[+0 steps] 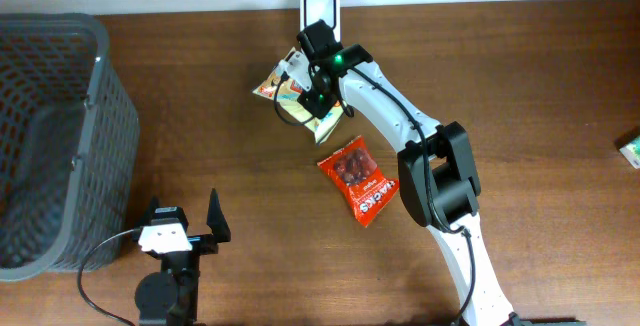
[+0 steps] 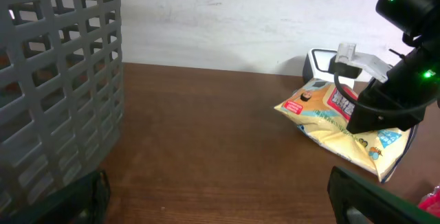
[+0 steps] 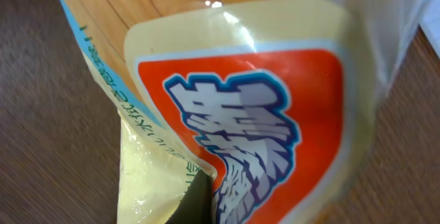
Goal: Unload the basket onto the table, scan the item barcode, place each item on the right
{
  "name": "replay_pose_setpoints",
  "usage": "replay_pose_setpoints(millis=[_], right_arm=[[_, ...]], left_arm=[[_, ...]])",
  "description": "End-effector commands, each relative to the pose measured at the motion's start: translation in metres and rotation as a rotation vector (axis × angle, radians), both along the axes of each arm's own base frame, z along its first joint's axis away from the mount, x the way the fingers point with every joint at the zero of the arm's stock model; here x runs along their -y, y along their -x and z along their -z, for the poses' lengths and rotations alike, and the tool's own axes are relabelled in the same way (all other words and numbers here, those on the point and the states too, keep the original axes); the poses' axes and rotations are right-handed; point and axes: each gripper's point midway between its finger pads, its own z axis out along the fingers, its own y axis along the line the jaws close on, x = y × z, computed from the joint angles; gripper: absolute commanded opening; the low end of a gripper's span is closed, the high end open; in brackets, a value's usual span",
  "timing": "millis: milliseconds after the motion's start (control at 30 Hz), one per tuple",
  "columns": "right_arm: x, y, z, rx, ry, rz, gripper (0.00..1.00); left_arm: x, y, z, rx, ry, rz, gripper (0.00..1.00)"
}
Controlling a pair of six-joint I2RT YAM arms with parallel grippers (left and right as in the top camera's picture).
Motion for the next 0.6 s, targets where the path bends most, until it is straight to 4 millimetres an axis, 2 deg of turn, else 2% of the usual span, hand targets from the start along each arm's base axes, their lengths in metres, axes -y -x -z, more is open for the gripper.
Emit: replay_pose_setpoints(millis=[0,100,133,233,300,433,467,567], right_arm=[[0.001,-0.007,-0.006,-0.019,-0.049,0.158,0.04],[-0.006,-0.025,-0.048,0.053,-0.138,0.234,0.04],[-0.009,-0.034,-0.068,0.088,-0.184,0.265,0.04],[-0.019,-0.056,-0.112,0.163,-0.313,0.273,0.04],[-0.023,-0.064,-0.124,0.175,-0.388,0.277,0.04],[-0.018,-0.078,-0.138,0.151,-0.528,0.315,0.04],[-0.009,-0.094,-0.148,0.173,-0.598,0.368,0.04],[0.002,-0.116,-0.170,0.231,-0.697,0.438,0.04]], left_arm=[[0.001,0.000,0.002,-0.001,0.005,0.004,0.99],[0.001,0.000,0.002,-0.001,0.005,0.004,0.99],[0.001,0.000,0.002,-0.001,0.005,0.004,0.99],[0.001,0.000,0.002,0.000,0.005,0.004,0.99],[0.001,0.000,0.002,-0.001,0.005,0.004,0.99],[0.001,0.000,0.002,-0.001,0.005,0.004,0.99],[0.001,0.000,0.002,-0.001,0.005,0.004,0.99],[0.001,0.000,0.002,-0.001,0.005,0.004,0.99]])
